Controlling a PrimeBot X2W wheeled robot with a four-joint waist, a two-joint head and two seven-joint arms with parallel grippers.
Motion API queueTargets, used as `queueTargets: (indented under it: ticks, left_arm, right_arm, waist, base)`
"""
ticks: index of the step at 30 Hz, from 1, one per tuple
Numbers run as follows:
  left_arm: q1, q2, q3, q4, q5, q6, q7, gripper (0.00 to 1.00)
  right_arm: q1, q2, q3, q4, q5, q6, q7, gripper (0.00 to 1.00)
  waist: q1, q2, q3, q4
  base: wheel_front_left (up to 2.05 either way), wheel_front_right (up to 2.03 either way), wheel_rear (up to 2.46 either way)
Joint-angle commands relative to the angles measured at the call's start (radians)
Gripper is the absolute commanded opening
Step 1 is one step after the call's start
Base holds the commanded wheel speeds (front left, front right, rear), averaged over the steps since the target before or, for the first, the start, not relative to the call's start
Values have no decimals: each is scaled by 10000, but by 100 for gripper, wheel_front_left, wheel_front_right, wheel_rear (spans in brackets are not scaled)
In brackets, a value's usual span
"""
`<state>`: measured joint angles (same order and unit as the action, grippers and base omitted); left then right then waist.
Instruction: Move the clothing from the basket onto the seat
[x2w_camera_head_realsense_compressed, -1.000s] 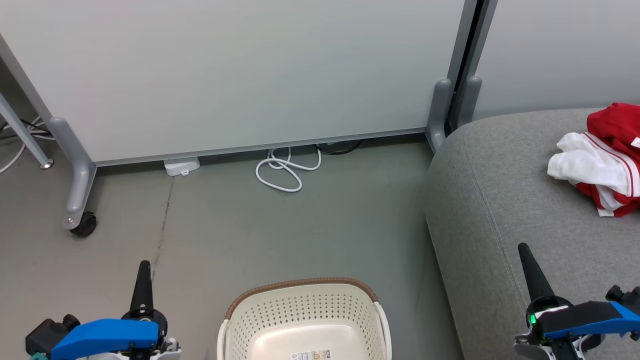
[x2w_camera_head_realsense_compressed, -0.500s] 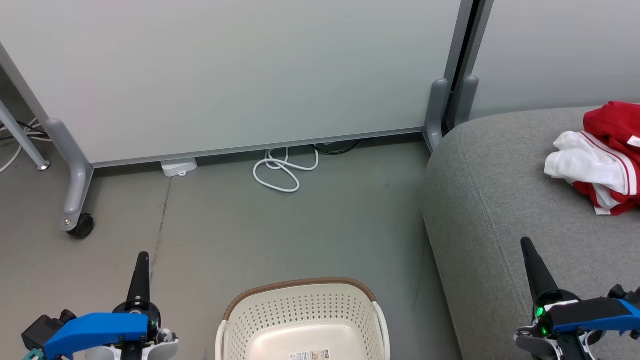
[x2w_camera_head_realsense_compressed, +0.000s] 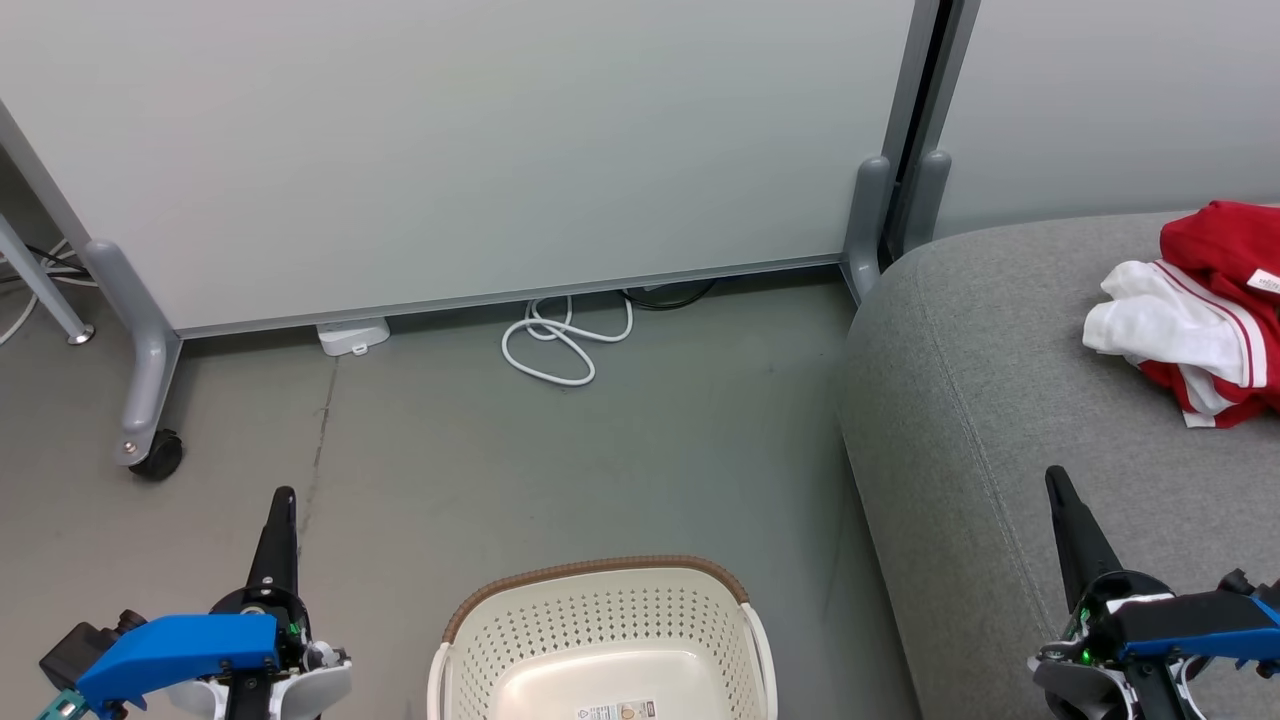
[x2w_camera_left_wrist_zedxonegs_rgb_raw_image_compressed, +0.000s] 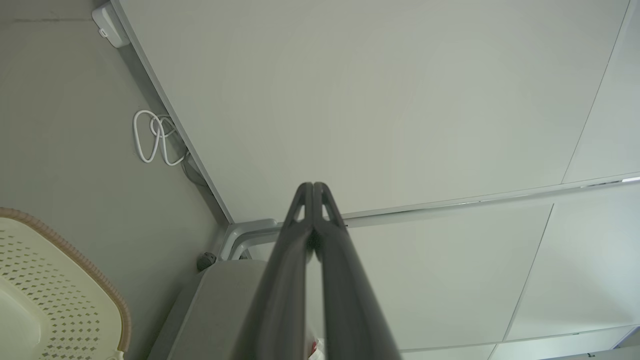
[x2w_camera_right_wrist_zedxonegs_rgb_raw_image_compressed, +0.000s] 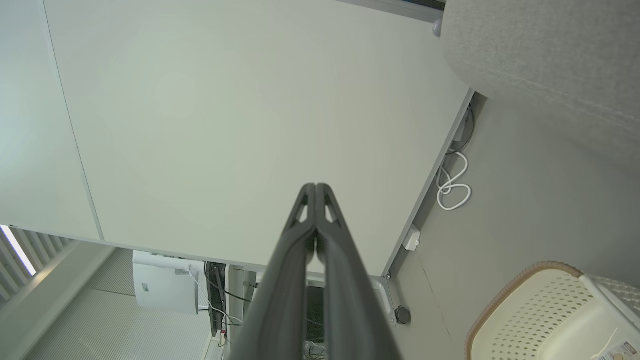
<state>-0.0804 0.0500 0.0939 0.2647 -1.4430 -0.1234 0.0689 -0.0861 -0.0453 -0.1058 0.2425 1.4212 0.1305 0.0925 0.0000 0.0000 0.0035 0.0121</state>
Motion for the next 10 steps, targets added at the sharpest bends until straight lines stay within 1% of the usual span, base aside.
queueTargets:
  ticks: [1,10]
  left_arm:
    - [-161,5,87,-73,-162,-58,41,0]
    - [-248,5,134,-128,-771,-84,212,0]
  right_arm:
    - [-165,-71,-31,-9,209,4,31,0]
    - [-219,-74,-62,12,892,4,111,0]
  waist:
    - [0,0,-1,-5]
    - [0,0,-3,-47]
  base:
    - [0,0,0]
    - [0,0,0]
